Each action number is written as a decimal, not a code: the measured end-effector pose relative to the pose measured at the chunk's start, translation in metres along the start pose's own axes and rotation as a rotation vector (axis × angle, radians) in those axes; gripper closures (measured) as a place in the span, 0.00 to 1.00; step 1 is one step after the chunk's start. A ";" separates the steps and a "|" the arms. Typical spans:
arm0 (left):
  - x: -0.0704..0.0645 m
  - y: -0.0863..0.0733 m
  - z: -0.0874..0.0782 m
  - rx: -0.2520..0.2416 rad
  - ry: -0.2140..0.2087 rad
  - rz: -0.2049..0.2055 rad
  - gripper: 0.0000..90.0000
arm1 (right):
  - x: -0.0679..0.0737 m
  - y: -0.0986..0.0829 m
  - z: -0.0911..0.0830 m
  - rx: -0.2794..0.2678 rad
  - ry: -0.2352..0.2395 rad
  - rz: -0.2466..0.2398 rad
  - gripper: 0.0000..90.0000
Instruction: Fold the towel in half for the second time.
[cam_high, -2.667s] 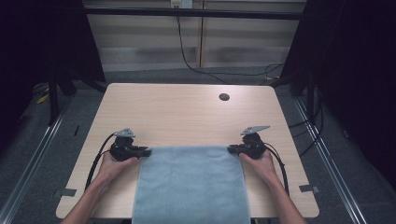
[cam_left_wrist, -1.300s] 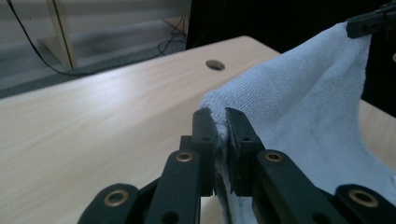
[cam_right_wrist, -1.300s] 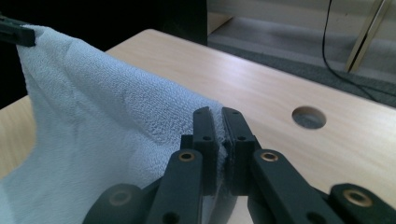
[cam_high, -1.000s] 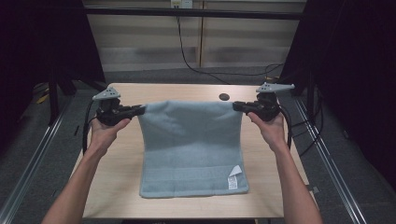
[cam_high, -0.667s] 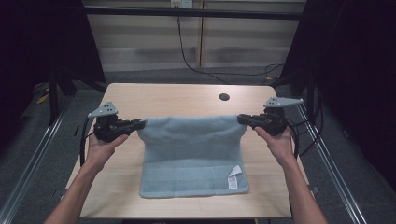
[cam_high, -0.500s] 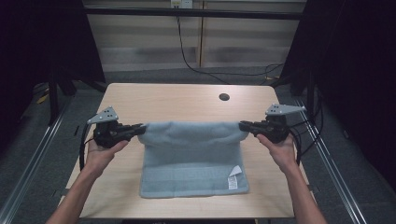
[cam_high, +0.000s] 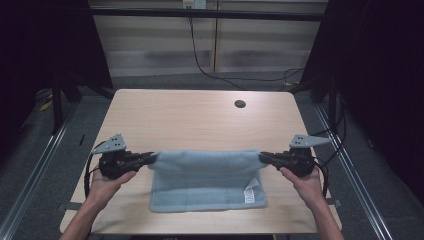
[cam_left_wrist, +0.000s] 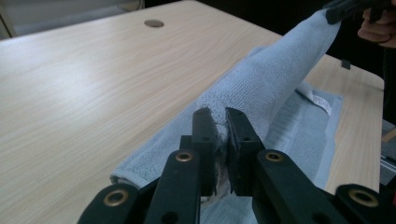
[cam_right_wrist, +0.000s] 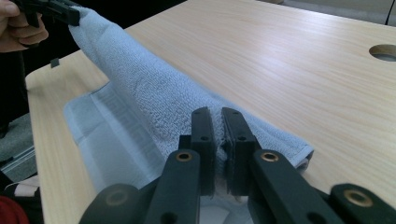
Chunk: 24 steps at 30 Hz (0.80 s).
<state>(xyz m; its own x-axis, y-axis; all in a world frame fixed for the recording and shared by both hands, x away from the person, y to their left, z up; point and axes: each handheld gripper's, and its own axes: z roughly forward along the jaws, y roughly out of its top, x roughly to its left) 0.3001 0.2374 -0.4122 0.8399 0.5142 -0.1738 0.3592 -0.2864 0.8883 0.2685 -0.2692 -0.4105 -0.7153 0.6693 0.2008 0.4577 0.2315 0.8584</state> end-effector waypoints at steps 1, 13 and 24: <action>-0.002 -0.002 -0.002 -0.006 0.002 -0.002 0.93 | 0.002 -0.002 -0.001 0.004 0.000 -0.002 0.94; -0.017 -0.039 0.002 0.160 -0.014 -0.025 0.92 | 0.024 -0.040 0.004 0.131 0.005 -0.012 0.92; -0.027 -0.081 0.004 0.245 -0.059 -0.067 0.83 | 0.031 -0.079 0.008 0.198 0.016 0.037 0.84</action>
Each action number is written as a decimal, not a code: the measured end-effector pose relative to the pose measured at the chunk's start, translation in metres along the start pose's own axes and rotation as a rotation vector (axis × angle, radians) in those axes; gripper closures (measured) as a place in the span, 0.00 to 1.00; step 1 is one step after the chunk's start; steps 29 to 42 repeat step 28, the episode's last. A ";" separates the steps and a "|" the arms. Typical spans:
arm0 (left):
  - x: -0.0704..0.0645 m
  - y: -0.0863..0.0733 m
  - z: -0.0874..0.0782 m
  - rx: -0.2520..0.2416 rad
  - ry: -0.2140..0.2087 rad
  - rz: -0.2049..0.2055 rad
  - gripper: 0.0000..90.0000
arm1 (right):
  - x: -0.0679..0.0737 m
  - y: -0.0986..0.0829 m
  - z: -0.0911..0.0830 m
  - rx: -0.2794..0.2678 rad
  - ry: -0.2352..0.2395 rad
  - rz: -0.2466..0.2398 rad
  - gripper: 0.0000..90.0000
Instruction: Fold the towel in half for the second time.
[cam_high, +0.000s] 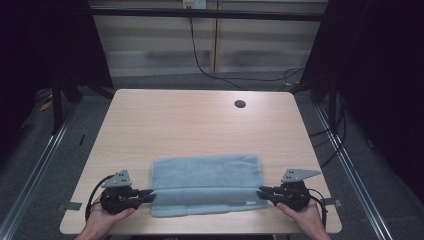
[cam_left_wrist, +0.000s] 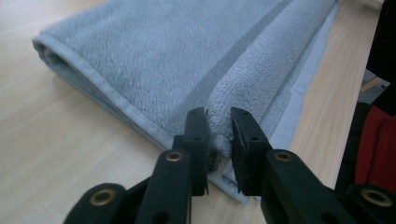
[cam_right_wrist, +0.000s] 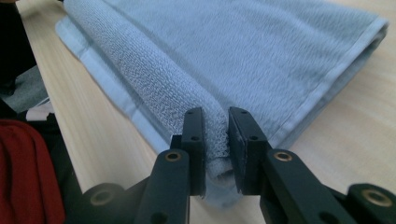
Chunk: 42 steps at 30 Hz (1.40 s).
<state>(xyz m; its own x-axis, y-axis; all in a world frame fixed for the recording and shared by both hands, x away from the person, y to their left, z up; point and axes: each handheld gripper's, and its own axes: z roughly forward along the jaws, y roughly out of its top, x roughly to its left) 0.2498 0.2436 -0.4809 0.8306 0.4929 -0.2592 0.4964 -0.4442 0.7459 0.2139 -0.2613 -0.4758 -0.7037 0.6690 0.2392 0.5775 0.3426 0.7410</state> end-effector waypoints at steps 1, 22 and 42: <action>-0.001 0.000 -0.001 -0.014 -0.013 -0.003 0.78 | 0.001 -0.002 0.000 0.007 -0.004 -0.001 0.82; 0.059 0.035 -0.018 -0.238 0.185 -0.157 0.32 | -0.029 0.047 -0.002 -0.227 -0.152 0.068 0.39; 0.064 0.016 -0.019 -0.219 0.224 -0.177 0.24 | -0.038 0.026 -0.008 -0.243 -0.205 0.137 0.36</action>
